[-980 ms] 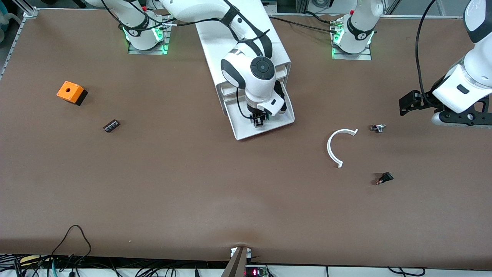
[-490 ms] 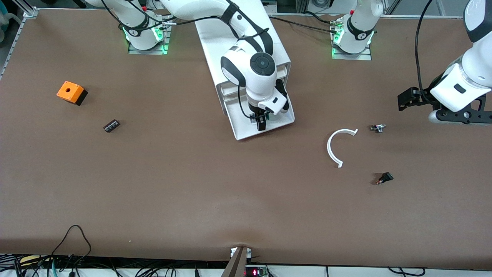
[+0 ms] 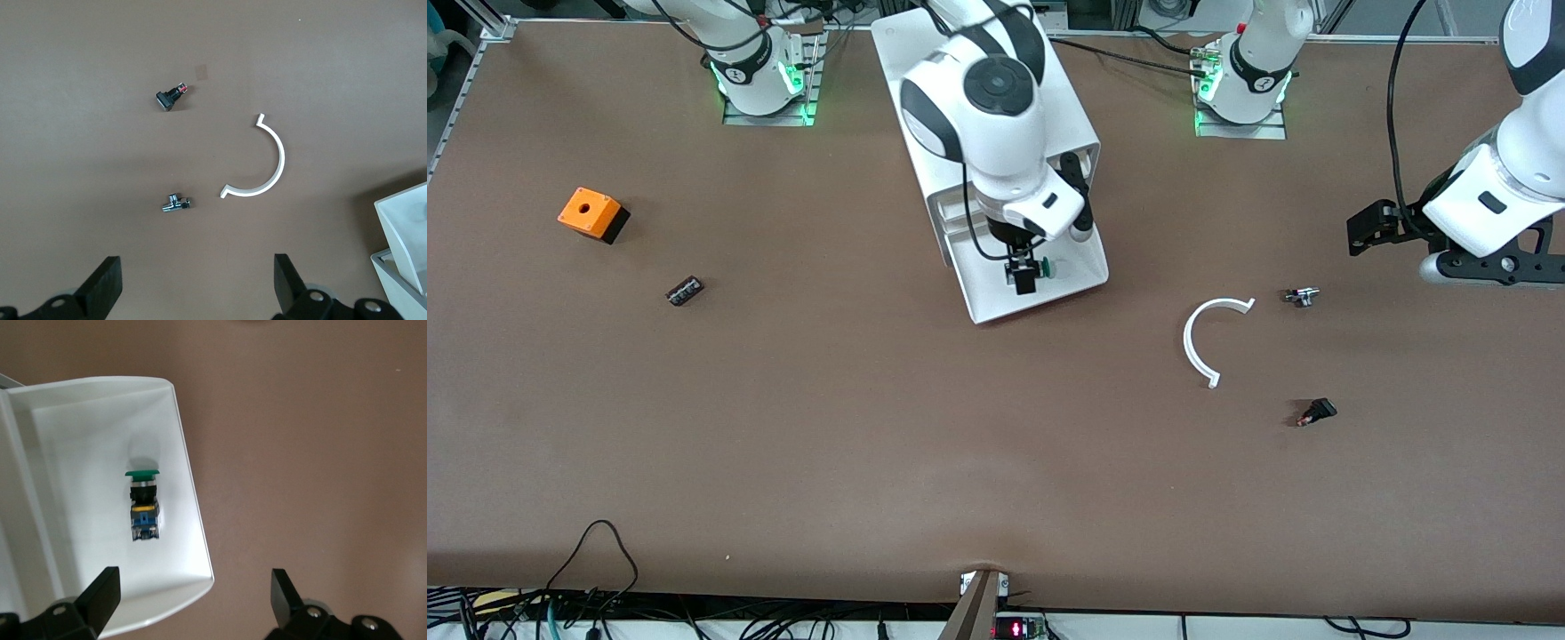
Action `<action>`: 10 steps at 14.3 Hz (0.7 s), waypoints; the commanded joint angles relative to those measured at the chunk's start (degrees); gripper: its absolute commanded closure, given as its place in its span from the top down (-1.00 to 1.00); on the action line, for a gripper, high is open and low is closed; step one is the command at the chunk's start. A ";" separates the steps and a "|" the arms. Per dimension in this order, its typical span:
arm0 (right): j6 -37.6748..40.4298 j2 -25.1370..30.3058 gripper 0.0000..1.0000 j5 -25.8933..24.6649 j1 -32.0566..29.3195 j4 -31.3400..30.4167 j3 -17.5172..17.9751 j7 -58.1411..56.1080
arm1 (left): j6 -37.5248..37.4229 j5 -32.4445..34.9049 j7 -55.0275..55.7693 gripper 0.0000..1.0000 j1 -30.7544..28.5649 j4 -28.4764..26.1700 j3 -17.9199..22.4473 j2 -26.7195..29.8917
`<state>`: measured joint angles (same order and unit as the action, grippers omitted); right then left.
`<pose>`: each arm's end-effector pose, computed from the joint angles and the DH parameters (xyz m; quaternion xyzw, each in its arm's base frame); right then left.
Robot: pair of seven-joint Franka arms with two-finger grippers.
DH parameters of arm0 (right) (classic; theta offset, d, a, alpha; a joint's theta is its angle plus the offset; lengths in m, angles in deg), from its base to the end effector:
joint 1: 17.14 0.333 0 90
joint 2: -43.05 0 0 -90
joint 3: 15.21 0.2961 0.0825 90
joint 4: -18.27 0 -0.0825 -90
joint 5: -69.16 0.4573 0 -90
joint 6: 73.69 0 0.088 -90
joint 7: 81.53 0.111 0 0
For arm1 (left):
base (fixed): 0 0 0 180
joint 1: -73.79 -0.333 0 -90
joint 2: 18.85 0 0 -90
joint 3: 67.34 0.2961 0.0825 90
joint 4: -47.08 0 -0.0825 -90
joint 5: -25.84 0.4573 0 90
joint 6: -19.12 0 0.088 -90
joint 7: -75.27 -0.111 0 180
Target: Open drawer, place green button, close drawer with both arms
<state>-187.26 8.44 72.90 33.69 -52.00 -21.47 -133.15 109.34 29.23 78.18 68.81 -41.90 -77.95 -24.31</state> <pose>0.5550 0.5802 0.3977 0.6649 0.7429 0.0773 0.0041 0.6498 -0.0531 0.5507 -0.9988 0.0248 0.0343 0.0234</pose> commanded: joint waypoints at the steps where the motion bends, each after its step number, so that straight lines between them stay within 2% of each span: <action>1: 2.90 4.63 1.00 4.07 -4.94 -0.66 0.73 -0.23 | -1.36 -1.01 0.25 1.00 0.23 0.83 -0.02 0.44; 7: 9.05 14.03 1.00 4.00 -13.29 -0.66 0.11 5.29 | -1.80 -1.01 0.25 1.00 0.23 0.83 -0.02 0.36; 10: 9.94 15.97 1.00 4.43 -14.44 -0.66 -1.12 16.95 | -1.89 -1.10 1.30 1.00 0.32 0.83 -0.54 -0.08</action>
<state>-177.97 22.80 76.24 19.59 -51.71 -22.45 -123.34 108.43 29.20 78.30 68.97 -41.84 -78.08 -24.32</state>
